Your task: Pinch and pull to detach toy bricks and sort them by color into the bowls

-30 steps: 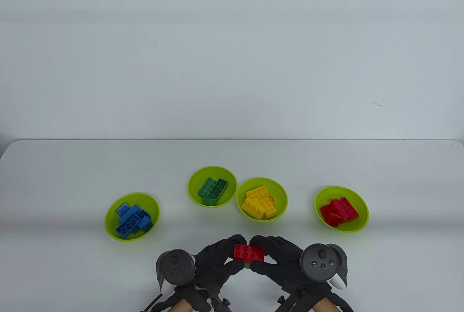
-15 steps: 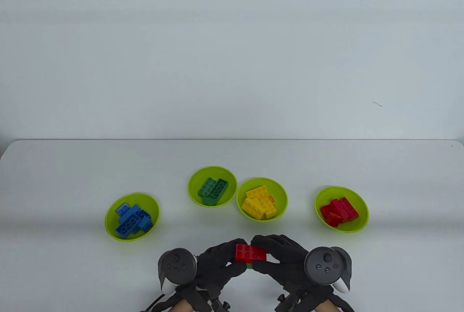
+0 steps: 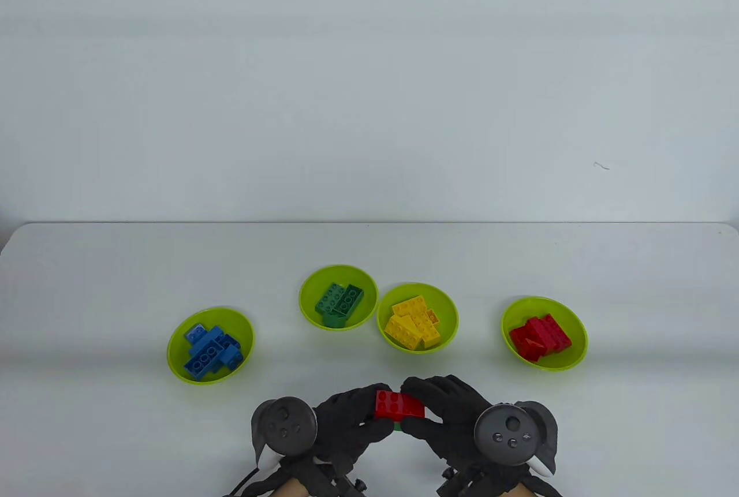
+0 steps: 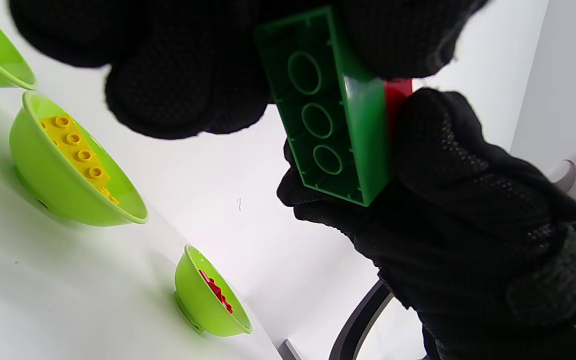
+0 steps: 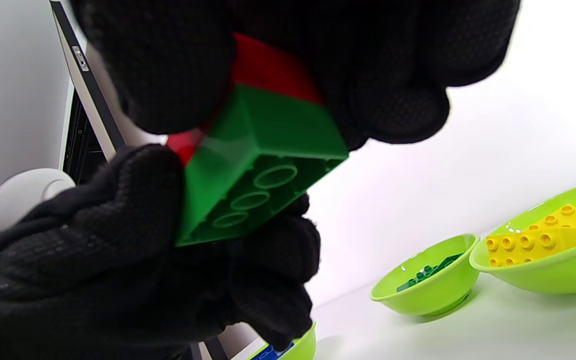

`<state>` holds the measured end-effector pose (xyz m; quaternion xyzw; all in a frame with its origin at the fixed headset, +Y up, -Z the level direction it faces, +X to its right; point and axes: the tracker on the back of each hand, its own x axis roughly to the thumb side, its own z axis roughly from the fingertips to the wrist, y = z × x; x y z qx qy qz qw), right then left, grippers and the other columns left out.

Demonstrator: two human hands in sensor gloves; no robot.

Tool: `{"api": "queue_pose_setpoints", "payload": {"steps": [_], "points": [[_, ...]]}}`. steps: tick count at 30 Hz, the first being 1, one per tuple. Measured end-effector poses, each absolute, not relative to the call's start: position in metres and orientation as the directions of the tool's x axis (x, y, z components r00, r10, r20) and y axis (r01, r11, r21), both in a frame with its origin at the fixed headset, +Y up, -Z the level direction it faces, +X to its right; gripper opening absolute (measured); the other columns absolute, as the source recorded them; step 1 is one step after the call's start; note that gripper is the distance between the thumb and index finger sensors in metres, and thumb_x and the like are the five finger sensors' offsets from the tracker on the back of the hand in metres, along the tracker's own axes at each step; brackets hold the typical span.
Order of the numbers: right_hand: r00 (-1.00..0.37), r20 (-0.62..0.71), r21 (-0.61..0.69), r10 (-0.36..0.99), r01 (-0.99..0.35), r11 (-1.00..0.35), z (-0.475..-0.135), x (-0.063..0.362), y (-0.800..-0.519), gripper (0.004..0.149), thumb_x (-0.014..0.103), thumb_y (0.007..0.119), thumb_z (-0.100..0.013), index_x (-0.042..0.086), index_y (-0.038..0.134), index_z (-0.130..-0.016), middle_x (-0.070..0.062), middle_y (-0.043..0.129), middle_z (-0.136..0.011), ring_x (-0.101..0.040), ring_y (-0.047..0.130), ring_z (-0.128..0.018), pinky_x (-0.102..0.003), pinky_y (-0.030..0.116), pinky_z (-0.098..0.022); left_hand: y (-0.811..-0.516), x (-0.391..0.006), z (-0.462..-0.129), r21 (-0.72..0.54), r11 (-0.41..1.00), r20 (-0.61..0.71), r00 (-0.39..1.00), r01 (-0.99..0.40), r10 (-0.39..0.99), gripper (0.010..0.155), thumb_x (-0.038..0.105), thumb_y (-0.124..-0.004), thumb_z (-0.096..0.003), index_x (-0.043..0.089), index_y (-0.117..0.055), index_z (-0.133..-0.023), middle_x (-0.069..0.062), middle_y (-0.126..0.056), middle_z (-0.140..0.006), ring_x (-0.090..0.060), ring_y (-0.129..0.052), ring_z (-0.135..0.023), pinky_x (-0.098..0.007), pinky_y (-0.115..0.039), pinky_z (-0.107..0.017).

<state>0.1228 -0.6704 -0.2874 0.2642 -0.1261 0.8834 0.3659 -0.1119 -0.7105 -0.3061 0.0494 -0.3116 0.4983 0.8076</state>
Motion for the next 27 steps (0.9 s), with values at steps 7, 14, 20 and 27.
{"api": "queue_pose_setpoints", "payload": {"steps": [7, 14, 20, 27], "points": [[-0.51, 0.496, 0.082, 0.703, -0.778, -0.622, -0.2932, 0.1289, -0.6726, 0.056, 0.036, 0.086, -0.042, 0.005, 0.083, -0.089, -0.022, 0.091, -0.078, -0.038, 0.091, -0.064, -0.055, 0.069, -0.059, -0.7035, -0.1083, -0.2999, -0.096, 0.627, 0.693, 0.401, -0.773, 0.6, 0.068, 0.043, -0.071, -0.0454, -0.006, -0.071, -0.092, -0.028, -0.088, -0.076, -0.037, -0.095, -0.061, -0.056, -0.075, -0.05], [-0.63, 0.554, -0.047, 0.544, -0.677, -0.735, -0.2858, 0.1215, -0.6664, 0.057, 0.039, 0.083, -0.043, 0.005, 0.084, -0.089, -0.022, 0.091, -0.078, -0.037, 0.092, -0.064, -0.055, 0.07, -0.059, -0.711, -0.111, -0.305, -0.233, 0.492, 0.533, 0.313, -0.839, 0.786, 0.066, 0.042, -0.073, -0.0453, -0.007, -0.074, -0.09, -0.03, -0.091, -0.072, -0.038, -0.096, -0.056, -0.057, -0.075, -0.047], [-0.522, 0.501, 0.079, 0.69, -0.766, -0.638, -0.2935, 0.1296, -0.6713, 0.056, 0.037, 0.086, -0.042, 0.004, 0.085, -0.087, -0.023, 0.092, -0.075, -0.038, 0.092, -0.061, -0.055, 0.07, -0.058, -0.7071, -0.1081, -0.3019, -0.181, 0.584, 0.636, 0.359, -0.791, 0.683, 0.068, 0.042, -0.073, -0.0453, -0.006, -0.072, -0.092, -0.029, -0.089, -0.076, -0.038, -0.095, -0.061, -0.056, -0.075, -0.05], [-0.636, 0.567, -0.073, 0.523, -0.671, -0.737, -0.2856, 0.1214, -0.6659, 0.056, 0.037, 0.084, -0.042, 0.005, 0.084, -0.088, -0.022, 0.092, -0.077, -0.038, 0.092, -0.064, -0.055, 0.07, -0.059, -0.7128, -0.1114, -0.3074, -0.238, 0.506, 0.538, 0.321, -0.829, 0.779, 0.067, 0.042, -0.073, -0.0452, -0.005, -0.073, -0.092, -0.028, -0.09, -0.074, -0.037, -0.096, -0.059, -0.055, -0.076, -0.049]]}}
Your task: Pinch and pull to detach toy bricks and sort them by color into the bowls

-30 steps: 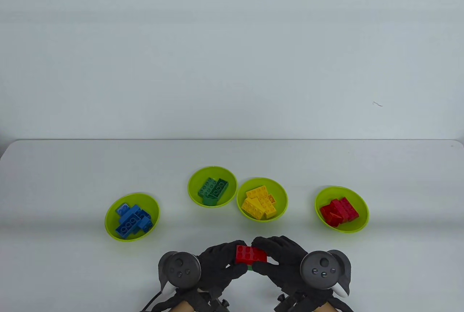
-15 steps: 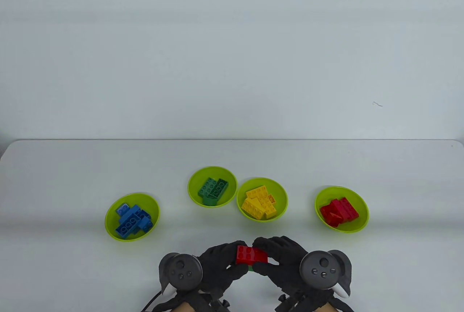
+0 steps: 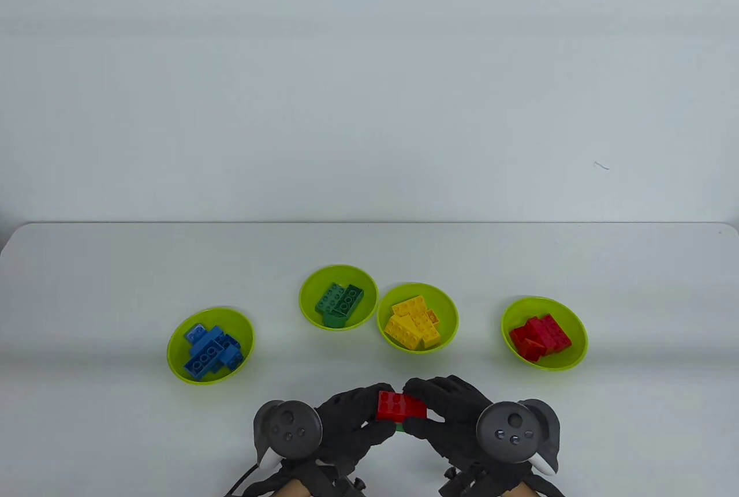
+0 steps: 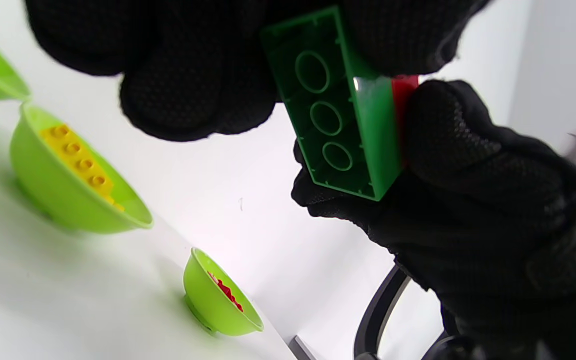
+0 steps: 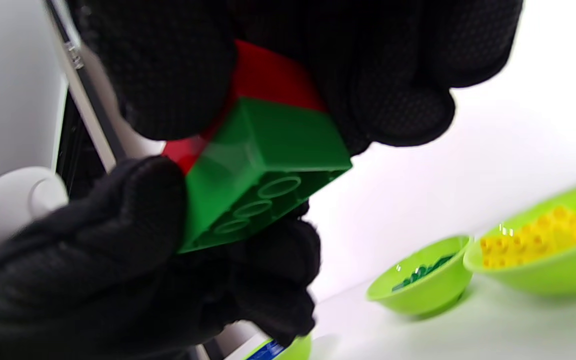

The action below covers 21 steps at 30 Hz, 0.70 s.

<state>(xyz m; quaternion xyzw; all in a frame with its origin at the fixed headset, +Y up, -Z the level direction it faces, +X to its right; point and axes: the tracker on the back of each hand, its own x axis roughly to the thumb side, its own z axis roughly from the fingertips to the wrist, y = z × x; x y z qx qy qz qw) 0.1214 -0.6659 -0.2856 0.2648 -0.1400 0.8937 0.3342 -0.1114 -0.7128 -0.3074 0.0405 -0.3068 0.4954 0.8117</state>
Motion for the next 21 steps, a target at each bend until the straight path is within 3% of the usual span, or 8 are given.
{"api": "queue_pose_setpoints", "payload": {"steps": [4, 8, 11, 18, 21], "points": [[-0.637, 0.572, -0.076, 0.517, -0.669, -0.74, -0.2863, 0.1198, -0.669, 0.056, 0.038, 0.084, -0.043, 0.005, 0.085, -0.088, -0.023, 0.092, -0.076, -0.038, 0.093, -0.063, -0.055, 0.07, -0.059, -0.7149, -0.1131, -0.3079, -0.263, 0.479, 0.496, 0.309, -0.837, 0.812, 0.067, 0.041, -0.075, -0.0447, -0.006, -0.073, -0.092, -0.03, -0.09, -0.074, -0.038, -0.096, -0.059, -0.057, -0.075, -0.049], [-0.604, 0.548, -0.01, 0.579, -0.697, -0.717, -0.2887, 0.1222, -0.6683, 0.056, 0.037, 0.086, -0.041, 0.005, 0.085, -0.087, -0.022, 0.092, -0.076, -0.037, 0.093, -0.062, -0.054, 0.071, -0.058, -0.7098, -0.1122, -0.3063, -0.182, 0.611, 0.649, 0.373, -0.77, 0.663, 0.067, 0.042, -0.073, -0.045, -0.004, -0.071, -0.094, -0.028, -0.088, -0.078, -0.037, -0.095, -0.063, -0.055, -0.074, -0.052], [-0.573, 0.535, 0.028, 0.621, -0.722, -0.691, -0.2905, 0.1248, -0.6682, 0.056, 0.036, 0.087, -0.04, 0.005, 0.086, -0.086, -0.022, 0.093, -0.075, -0.037, 0.093, -0.062, -0.055, 0.071, -0.058, -0.7073, -0.1118, -0.3035, -0.127, 0.63, 0.696, 0.383, -0.766, 0.607, 0.068, 0.043, -0.072, -0.0447, -0.004, -0.072, -0.093, -0.027, -0.089, -0.077, -0.036, -0.095, -0.063, -0.055, -0.075, -0.053], [-0.555, 0.517, 0.079, 0.652, -0.727, -0.682, -0.293, 0.1286, -0.6669, 0.056, 0.035, 0.087, -0.04, 0.003, 0.086, -0.085, -0.023, 0.093, -0.074, -0.038, 0.094, -0.061, -0.055, 0.071, -0.058, -0.7105, -0.1091, -0.3017, -0.144, 0.611, 0.7, 0.356, -0.779, 0.619, 0.068, 0.044, -0.072, -0.0451, -0.004, -0.071, -0.093, -0.026, -0.089, -0.077, -0.035, -0.095, -0.063, -0.054, -0.075, -0.053], [-0.628, 0.552, -0.022, 0.548, -0.669, -0.743, -0.2859, 0.1244, -0.665, 0.056, 0.036, 0.086, -0.041, 0.004, 0.085, -0.087, -0.023, 0.092, -0.076, -0.038, 0.093, -0.062, -0.055, 0.07, -0.059, -0.7122, -0.1085, -0.3033, -0.179, 0.583, 0.632, 0.361, -0.793, 0.685, 0.067, 0.044, -0.071, -0.0461, -0.005, -0.072, -0.092, -0.027, -0.09, -0.075, -0.036, -0.097, -0.061, -0.055, -0.076, -0.051]]}}
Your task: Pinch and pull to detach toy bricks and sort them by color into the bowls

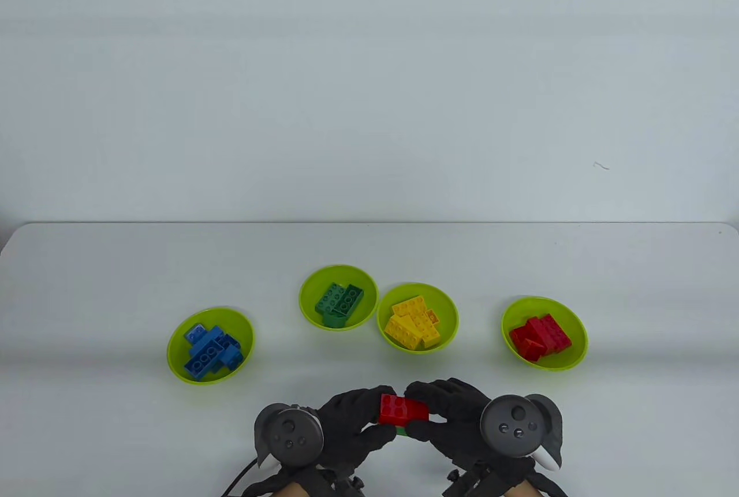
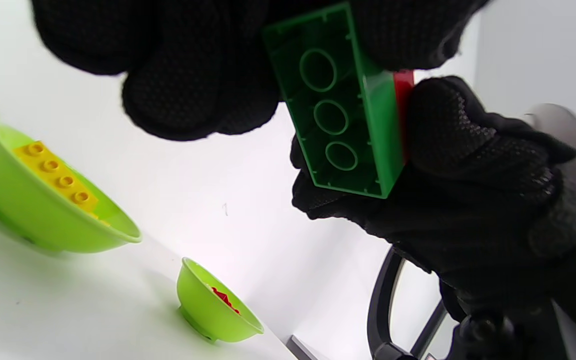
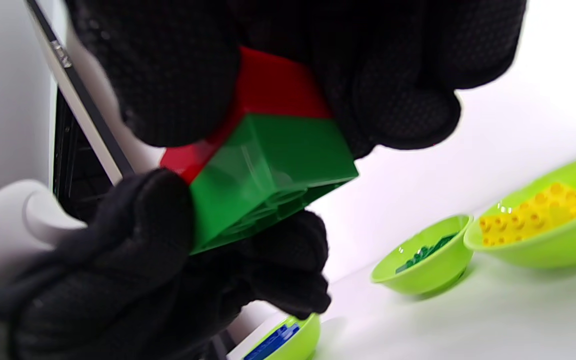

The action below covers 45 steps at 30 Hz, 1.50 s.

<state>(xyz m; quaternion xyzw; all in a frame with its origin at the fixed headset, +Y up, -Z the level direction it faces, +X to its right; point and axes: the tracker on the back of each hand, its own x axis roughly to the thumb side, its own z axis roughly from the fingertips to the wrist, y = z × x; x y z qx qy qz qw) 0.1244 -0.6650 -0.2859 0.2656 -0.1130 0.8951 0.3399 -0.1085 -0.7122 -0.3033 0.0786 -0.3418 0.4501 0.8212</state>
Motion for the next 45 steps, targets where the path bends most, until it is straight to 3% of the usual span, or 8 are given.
{"api": "queue_pose_setpoints", "payload": {"steps": [6, 9, 13, 16, 23, 29, 39, 45], "points": [[-0.67, 0.561, -0.076, 0.486, -0.627, -0.775, -0.283, 0.122, -0.661, 0.057, 0.038, 0.084, -0.043, 0.004, 0.085, -0.088, -0.023, 0.092, -0.076, -0.038, 0.093, -0.062, -0.055, 0.07, -0.059, -0.715, -0.107, -0.302, -0.219, 0.467, 0.508, 0.308, -0.857, 0.804, 0.067, 0.042, -0.073, -0.0451, -0.006, -0.073, -0.091, -0.028, -0.091, -0.073, -0.037, -0.097, -0.058, -0.056, -0.076, -0.049], [-0.615, 0.537, 0.016, 0.577, -0.676, -0.736, -0.286, 0.126, -0.662, 0.056, 0.037, 0.086, -0.042, 0.003, 0.085, -0.086, -0.023, 0.092, -0.074, -0.038, 0.093, -0.061, -0.055, 0.071, -0.058, -0.714, -0.107, -0.303, -0.214, 0.532, 0.626, 0.303, -0.819, 0.719, 0.067, 0.042, -0.072, -0.0454, -0.005, -0.071, -0.093, -0.028, -0.088, -0.077, -0.038, -0.095, -0.063, -0.056, -0.074, -0.052], [-0.508, 0.477, 0.185, 0.717, -0.74, -0.647, -0.296, 0.135, -0.666, 0.056, 0.037, 0.083, -0.043, 0.002, 0.085, -0.086, -0.023, 0.093, -0.074, -0.038, 0.093, -0.061, -0.055, 0.071, -0.058, -0.708, -0.107, -0.298, -0.088, 0.661, 0.77, 0.371, -0.745, 0.519, 0.068, 0.042, -0.072, -0.0437, -0.002, -0.068, -0.095, -0.024, -0.087, -0.08, -0.033, -0.095, -0.066, -0.053, -0.075, -0.054], [-0.457, 0.431, 0.211, 0.778, -0.788, -0.579, -0.297, 0.139, -0.671, 0.056, 0.036, 0.085, -0.043, 0.002, 0.085, -0.087, -0.025, 0.092, -0.076, -0.039, 0.092, -0.062, -0.056, 0.069, -0.059, -0.707, -0.106, -0.299, -0.115, 0.648, 0.747, 0.364, -0.753, 0.556, 0.068, 0.042, -0.072, -0.0444, -0.002, -0.068, -0.095, -0.024, -0.087, -0.081, -0.033, -0.095, -0.067, -0.053, -0.075, -0.055], [-0.552, 0.439, 0.089, 0.709, -0.758, -0.646, -0.295, 0.136, -0.668, 0.057, 0.035, 0.082, -0.047, 0.003, 0.078, -0.094, -0.025, 0.085, -0.084, -0.041, 0.087, -0.07, -0.057, 0.066, -0.061, -0.72, -0.111, -0.307, -0.193, 0.48, 0.575, 0.298, -0.855, 0.762, 0.066, 0.043, -0.073, -0.048, -0.003, -0.068, -0.095, -0.027, -0.086, -0.081, -0.038, -0.093, -0.067, -0.055, -0.073, -0.055], [-0.658, 0.363, -0.057, 0.66, -0.723, -0.689, -0.314, 0.16, -0.656, 0.057, 0.029, 0.078, -0.05, 0.002, 0.071, -0.1, -0.027, 0.079, -0.092, -0.045, 0.083, -0.077, -0.058, 0.062, -0.064, -0.716, -0.117, -0.308, -0.16, 0.481, 0.588, 0.308, -0.862, 0.748, 0.066, 0.043, -0.073, -0.0479, -0.003, -0.068, -0.095, -0.027, -0.086, -0.081, -0.037, -0.094, -0.067, -0.055, -0.073, -0.055], [-0.881, -0.02, -0.309, 0.472, -0.444, -0.841, -0.379, 0.25, -0.65, 0.057, 0.032, 0.081, -0.049, 0.004, 0.073, -0.098, -0.025, 0.081, -0.091, -0.043, 0.084, -0.075, -0.057, 0.064, -0.063, -0.715, -0.121, -0.31, -0.135, 0.466, 0.581, 0.312, -0.874, 0.752, 0.066, 0.043, -0.073, -0.0479, -0.003, -0.068, -0.096, -0.027, -0.086, -0.081, -0.037, -0.093, -0.067, -0.055, -0.073, -0.055], [-0.89, -0.229, -0.316, 0.395, -0.316, -0.895, -0.4, 0.289, -0.671, 0.057, 0.032, 0.081, -0.049, 0.004, 0.073, -0.098, -0.025, 0.081, -0.09, -0.042, 0.085, -0.075, -0.057, 0.064, -0.063, -0.714, -0.124, -0.312, -0.126, 0.465, 0.577, 0.317, -0.876, 0.753, 0.066, 0.043, -0.073, -0.0478, -0.003, -0.068, -0.096, -0.027, -0.086, -0.081, -0.037, -0.093, -0.067, -0.055, -0.073, -0.055]]}}
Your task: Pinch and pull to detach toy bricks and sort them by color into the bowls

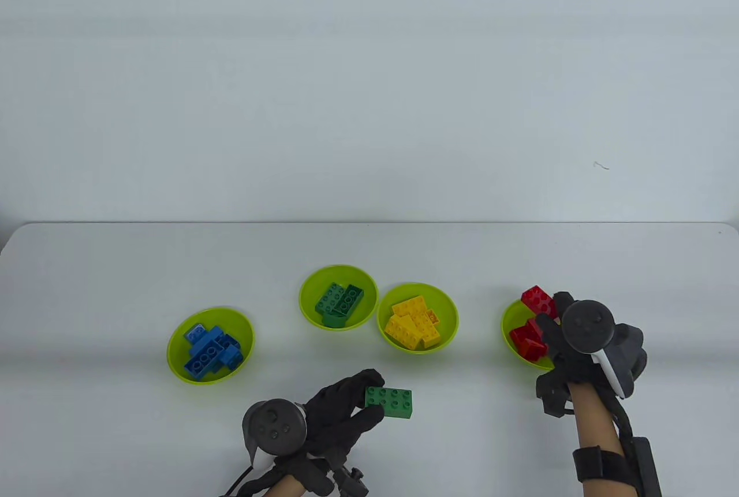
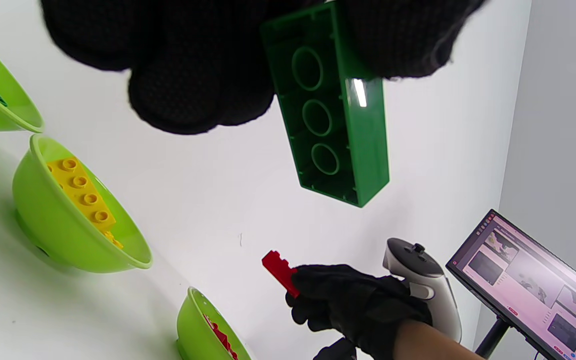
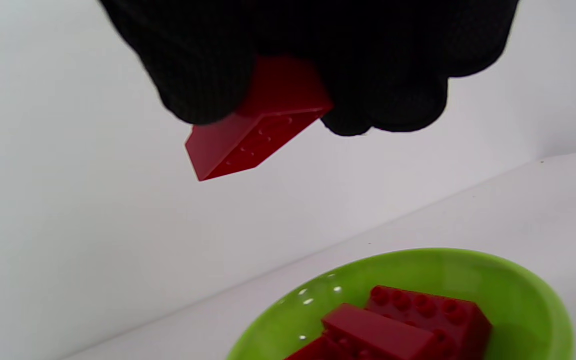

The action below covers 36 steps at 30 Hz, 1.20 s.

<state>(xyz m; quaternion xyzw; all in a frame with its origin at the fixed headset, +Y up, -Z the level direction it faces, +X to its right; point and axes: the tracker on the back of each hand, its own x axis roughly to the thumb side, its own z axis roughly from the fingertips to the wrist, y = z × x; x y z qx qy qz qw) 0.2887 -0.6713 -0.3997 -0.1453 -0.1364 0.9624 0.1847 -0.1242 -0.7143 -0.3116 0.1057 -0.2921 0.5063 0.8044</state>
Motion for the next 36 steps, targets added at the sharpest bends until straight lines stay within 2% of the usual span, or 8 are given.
{"api": "queue_pose_setpoints", "payload": {"steps": [4, 12, 17, 21, 24, 27, 32, 36], "points": [[-0.885, -0.313, -0.287, 0.344, -0.257, -0.923, -0.408, 0.298, -0.691, 0.057, 0.033, 0.081, -0.049, 0.004, 0.073, -0.098, -0.025, 0.082, -0.089, -0.042, 0.085, -0.074, -0.057, 0.065, -0.062, -0.714, -0.125, -0.312, -0.124, 0.464, 0.576, 0.318, -0.877, 0.753, 0.066, 0.043, -0.073, -0.0477, -0.003, -0.068, -0.095, -0.027, -0.086, -0.081, -0.037, -0.093, -0.067, -0.055, -0.073, -0.055], [-0.902, -0.343, -0.211, 0.261, -0.196, -0.957, -0.421, 0.286, -0.723, 0.057, 0.033, 0.082, -0.049, 0.003, 0.073, -0.097, -0.025, 0.083, -0.089, -0.042, 0.086, -0.074, -0.057, 0.066, -0.062, -0.715, -0.128, -0.313, -0.125, 0.468, 0.567, 0.324, -0.875, 0.757, 0.066, 0.043, -0.073, -0.0477, -0.003, -0.068, -0.095, -0.027, -0.086, -0.081, -0.038, -0.094, -0.067, -0.055, -0.073, -0.055], [-0.911, -0.338, -0.2, 0.237, -0.177, -0.964, -0.422, 0.282, -0.722, 0.06, 0.035, 0.08, -0.05, 0.003, 0.07, -0.1, -0.026, 0.079, -0.093, -0.045, 0.083, -0.078, -0.058, 0.064, -0.063, -0.715, -0.13, -0.314, -0.124, 0.468, 0.562, 0.326, -0.875, 0.76, 0.066, 0.043, -0.073, -0.0478, -0.003, -0.068, -0.095, -0.027, -0.086, -0.081, -0.038, -0.093, -0.067, -0.056, -0.073, -0.055], [-0.917, -0.241, -0.234, 0.319, -0.264, -0.936, -0.412, 0.275, -0.698, 0.065, 0.038, 0.079, -0.051, 0.003, 0.064, -0.104, -0.028, 0.071, -0.101, -0.05, 0.075, -0.086, -0.061, 0.058, -0.066, -0.713, -0.133, -0.316, -0.114, 0.463, 0.562, 0.327, -0.879, 0.759, 0.066, 0.043, -0.074, -0.0478, -0.003, -0.068, -0.095, -0.027, -0.086, -0.081, -0.038, -0.093, -0.067, -0.056, -0.073, -0.055], [-0.909, -0.092, -0.193, 0.406, -0.384, -0.903, -0.398, 0.262, -0.679, 0.07, 0.039, 0.078, -0.052, 0.001, 0.059, -0.107, -0.033, 0.061, -0.106, -0.056, 0.066, -0.091, -0.065, 0.051, -0.068, -0.711, -0.135, -0.317, -0.108, 0.458, 0.563, 0.325, -0.883, 0.76, 0.066, 0.043, -0.074, -0.0478, -0.003, -0.068, -0.096, -0.027, -0.086, -0.081, -0.038, -0.093, -0.067, -0.055, -0.072, -0.055], [-0.898, 0.044, -0.121, 0.438, -0.44, -0.89, -0.377, 0.242, -0.665, 0.073, 0.041, 0.076, -0.053, 0.003, 0.052, -0.111, -0.035, 0.052, -0.111, -0.06, 0.057, -0.096, -0.067, 0.046, -0.07, -0.709, -0.138, -0.319, -0.091, 0.449, 0.563, 0.326, -0.889, 0.759, 0.066, 0.043, -0.074, -0.0478, -0.003, -0.068, -0.096, -0.027, -0.086, -0.081, -0.038, -0.093, -0.067, -0.056, -0.073, -0.055], [-0.887, 0.235, -0.076, 0.398, -0.425, -0.902, -0.345, 0.208, -0.663, 0.077, 0.045, 0.075, -0.053, 0.005, 0.048, -0.114, -0.035, 0.046, -0.114, -0.063, 0.048, -0.099, -0.07, 0.041, -0.07, -0.709, -0.142, -0.32, -0.075, 0.449, 0.557, 0.336, -0.89, 0.759, 0.066, 0.043, -0.074, -0.0478, -0.003, -0.068, -0.096, -0.028, -0.086, -0.082, -0.038, -0.093, -0.067, -0.056, -0.072, -0.055], [-0.881, 0.311, -0.022, 0.356, -0.381, -0.924, -0.328, 0.187, -0.675, 0.081, 0.049, 0.073, -0.054, 0.007, 0.043, -0.116, -0.033, 0.039, -0.117, -0.065, 0.042, -0.101, -0.073, 0.036, -0.07, -0.71, -0.143, -0.321, -0.071, 0.448, 0.552, 0.339, -0.891, 0.762, 0.066, 0.043, -0.074, -0.0478, -0.003, -0.068, -0.096, -0.028, -0.086, -0.082, -0.038, -0.093, -0.067, -0.056, -0.072, -0.055]]}}
